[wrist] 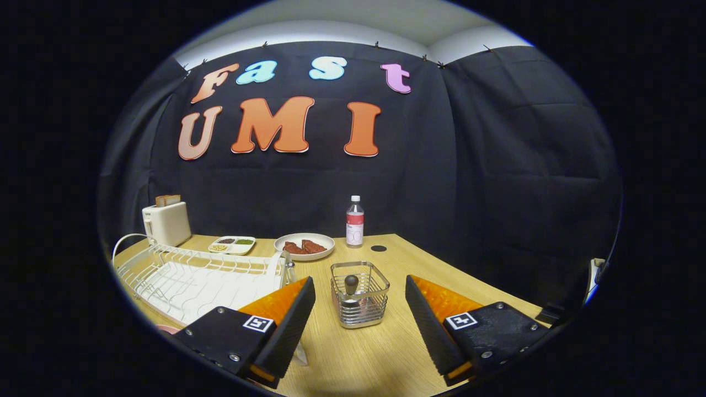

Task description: Take the plate from the dish rack, then take the spoon from the basket and place it into the plate.

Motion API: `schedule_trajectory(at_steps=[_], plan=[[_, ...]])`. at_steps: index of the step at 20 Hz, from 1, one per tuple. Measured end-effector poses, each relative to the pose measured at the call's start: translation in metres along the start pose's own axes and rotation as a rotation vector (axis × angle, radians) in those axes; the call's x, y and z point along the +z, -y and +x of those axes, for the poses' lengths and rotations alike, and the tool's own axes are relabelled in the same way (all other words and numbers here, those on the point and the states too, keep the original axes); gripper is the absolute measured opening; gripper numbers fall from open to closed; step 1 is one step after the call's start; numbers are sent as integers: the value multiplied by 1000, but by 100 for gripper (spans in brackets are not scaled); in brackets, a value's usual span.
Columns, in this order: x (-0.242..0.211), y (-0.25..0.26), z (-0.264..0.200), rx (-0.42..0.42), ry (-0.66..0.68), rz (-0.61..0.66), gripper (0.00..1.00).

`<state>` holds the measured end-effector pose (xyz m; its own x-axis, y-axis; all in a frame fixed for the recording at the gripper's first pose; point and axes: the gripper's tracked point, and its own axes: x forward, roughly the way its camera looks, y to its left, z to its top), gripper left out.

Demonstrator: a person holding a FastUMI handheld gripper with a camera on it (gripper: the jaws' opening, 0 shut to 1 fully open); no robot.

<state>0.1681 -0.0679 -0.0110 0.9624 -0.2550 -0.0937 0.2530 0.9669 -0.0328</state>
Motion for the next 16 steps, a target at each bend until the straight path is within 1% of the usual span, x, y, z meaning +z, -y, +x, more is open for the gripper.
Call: schedule_trajectory(at_steps=[1, 2, 3, 4, 5, 6, 7, 8, 9, 10, 11, 12, 14, 16], plan=[[-4, -1, 9, -7, -6, -5, 95], [-6, 0, 17, -13, -8, -9, 88], [-9, -1, 26, -21, -12, -10, 85], [-12, -2, 32, -19, -19, -6, 78], [-15, -4, 37, -18, -26, -1, 76], [-17, -4, 41, -23, -33, 2, 70], [-18, -5, 45, -22, -34, 5, 66], [-18, -5, 48, -22, -31, 10, 58], [-16, -3, 52, -27, -24, 14, 53], [-15, -4, 56, -26, -17, 18, 41], [-16, -4, 57, -24, -22, 22, 35], [-14, -10, 57, 0, -18, 39, 19], [-13, -6, 61, -21, -6, 32, 11], [-11, -5, 61, -26, -2, 43, 6]])
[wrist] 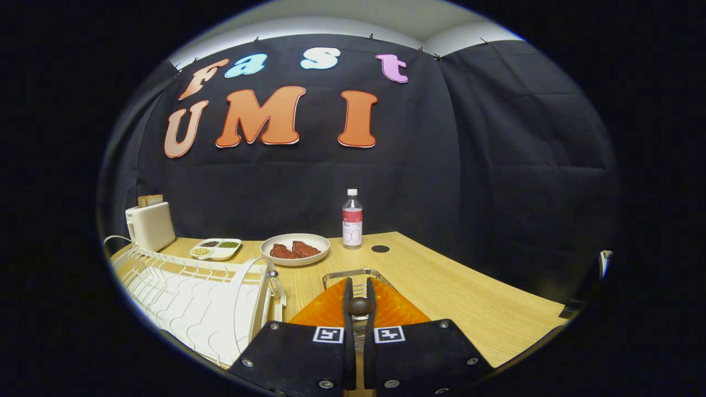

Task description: Take the plate from the dish rack, then take the spoon from the basket and place it into the plate.

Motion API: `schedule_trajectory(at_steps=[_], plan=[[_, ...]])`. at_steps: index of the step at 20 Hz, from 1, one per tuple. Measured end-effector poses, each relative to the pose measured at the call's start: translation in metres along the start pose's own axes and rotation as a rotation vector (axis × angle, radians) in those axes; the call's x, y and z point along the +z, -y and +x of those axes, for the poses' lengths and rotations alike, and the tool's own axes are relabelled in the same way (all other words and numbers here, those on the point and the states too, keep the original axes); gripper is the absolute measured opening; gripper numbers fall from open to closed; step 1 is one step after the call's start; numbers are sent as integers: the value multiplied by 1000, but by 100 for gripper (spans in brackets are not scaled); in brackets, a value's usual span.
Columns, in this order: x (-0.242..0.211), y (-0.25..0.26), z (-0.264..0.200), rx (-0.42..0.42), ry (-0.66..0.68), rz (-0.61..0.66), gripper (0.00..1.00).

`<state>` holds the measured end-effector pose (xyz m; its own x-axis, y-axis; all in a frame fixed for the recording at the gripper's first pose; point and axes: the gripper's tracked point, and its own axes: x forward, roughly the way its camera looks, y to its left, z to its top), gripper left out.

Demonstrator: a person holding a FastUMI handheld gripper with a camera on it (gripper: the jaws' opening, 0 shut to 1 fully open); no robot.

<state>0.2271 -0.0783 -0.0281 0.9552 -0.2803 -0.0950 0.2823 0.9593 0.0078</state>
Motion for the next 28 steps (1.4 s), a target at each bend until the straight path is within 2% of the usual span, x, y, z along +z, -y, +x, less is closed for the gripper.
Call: schedule_trajectory(at_steps=[6, 12, 17, 28], plan=[[34, 2, -14, -10, 62, -22, 5], [83, 10, -56, 5, 125, -24, 5], [97, 3, -116, 67, 135, -14, 4], [81, -56, -242, 254, 146, 7, 4]])
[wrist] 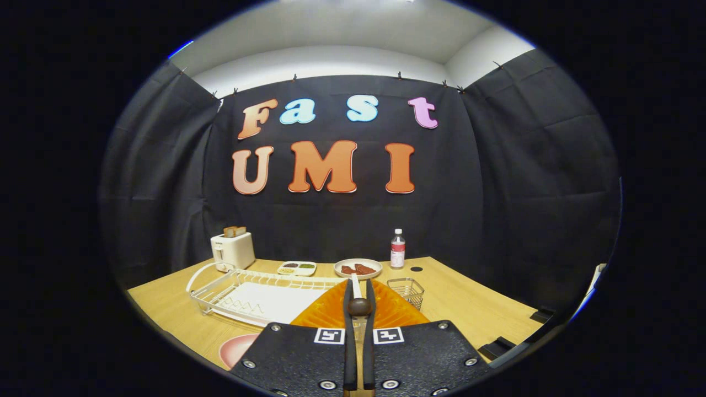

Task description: Take the plate from the dish rack, then take the spoon from the basket and place it into the plate.

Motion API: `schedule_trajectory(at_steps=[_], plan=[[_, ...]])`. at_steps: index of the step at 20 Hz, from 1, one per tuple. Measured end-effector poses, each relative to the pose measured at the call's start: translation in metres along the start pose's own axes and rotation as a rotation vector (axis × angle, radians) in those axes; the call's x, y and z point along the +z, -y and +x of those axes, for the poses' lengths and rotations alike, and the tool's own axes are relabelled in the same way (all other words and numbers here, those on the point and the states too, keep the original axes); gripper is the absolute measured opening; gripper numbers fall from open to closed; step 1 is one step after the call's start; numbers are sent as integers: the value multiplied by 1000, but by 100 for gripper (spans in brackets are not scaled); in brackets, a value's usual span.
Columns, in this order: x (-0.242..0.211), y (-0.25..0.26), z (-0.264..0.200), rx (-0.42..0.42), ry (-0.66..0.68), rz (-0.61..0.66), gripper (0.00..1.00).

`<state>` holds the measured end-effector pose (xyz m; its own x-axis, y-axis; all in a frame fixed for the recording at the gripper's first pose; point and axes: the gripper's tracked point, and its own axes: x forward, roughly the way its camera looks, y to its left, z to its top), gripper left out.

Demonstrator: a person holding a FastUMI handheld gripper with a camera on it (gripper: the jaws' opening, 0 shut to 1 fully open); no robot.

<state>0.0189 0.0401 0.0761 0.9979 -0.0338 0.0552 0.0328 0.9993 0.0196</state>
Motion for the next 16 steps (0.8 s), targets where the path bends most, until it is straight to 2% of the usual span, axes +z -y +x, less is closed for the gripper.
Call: schedule_trajectory(at_steps=[10, 16], plan=[[-62, -97, -16, 186, -47, 0, 4], [-92, -120, -7, 227, -60, -11, 5]])
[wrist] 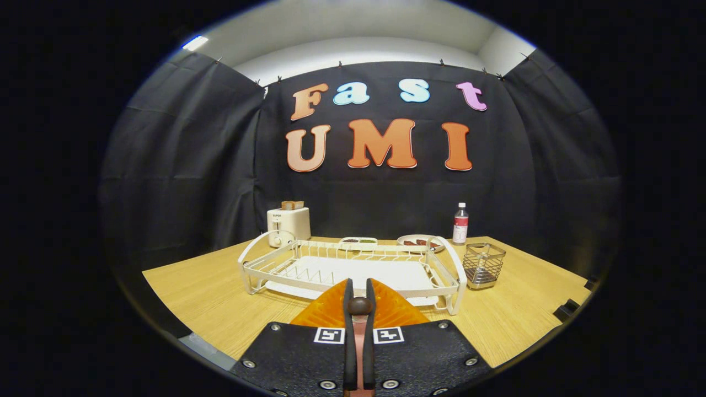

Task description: Take the plate from the dish rack, then take the spoon from the basket and place it into the plate.

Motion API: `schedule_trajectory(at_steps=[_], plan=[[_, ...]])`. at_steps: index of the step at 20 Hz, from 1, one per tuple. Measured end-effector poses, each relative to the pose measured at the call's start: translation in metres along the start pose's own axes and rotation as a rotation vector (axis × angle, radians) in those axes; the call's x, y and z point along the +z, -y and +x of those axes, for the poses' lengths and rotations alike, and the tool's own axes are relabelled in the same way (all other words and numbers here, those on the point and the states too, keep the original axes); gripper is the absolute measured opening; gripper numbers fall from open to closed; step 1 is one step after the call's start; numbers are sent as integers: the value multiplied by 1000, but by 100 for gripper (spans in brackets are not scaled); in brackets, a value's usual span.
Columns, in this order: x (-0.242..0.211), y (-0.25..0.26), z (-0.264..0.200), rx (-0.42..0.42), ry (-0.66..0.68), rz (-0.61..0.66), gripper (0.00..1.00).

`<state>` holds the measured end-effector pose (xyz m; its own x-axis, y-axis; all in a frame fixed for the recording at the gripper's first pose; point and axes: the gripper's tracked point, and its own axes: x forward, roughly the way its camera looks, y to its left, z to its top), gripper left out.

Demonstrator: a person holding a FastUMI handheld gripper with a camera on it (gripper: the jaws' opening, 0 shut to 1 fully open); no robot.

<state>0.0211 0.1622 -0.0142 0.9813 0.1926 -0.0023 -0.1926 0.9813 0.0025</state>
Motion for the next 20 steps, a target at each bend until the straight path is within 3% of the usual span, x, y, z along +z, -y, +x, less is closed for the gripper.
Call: schedule_trajectory(at_steps=[8, 13, 15, 20], plan=[[-20, 2, -2, 1, -22, -3, 4], [-31, 5, -4, -11, -83, 12, 15], [-33, 5, -5, -10, -101, 14, 25], [-26, 15, -11, -17, -134, 11, 88]])
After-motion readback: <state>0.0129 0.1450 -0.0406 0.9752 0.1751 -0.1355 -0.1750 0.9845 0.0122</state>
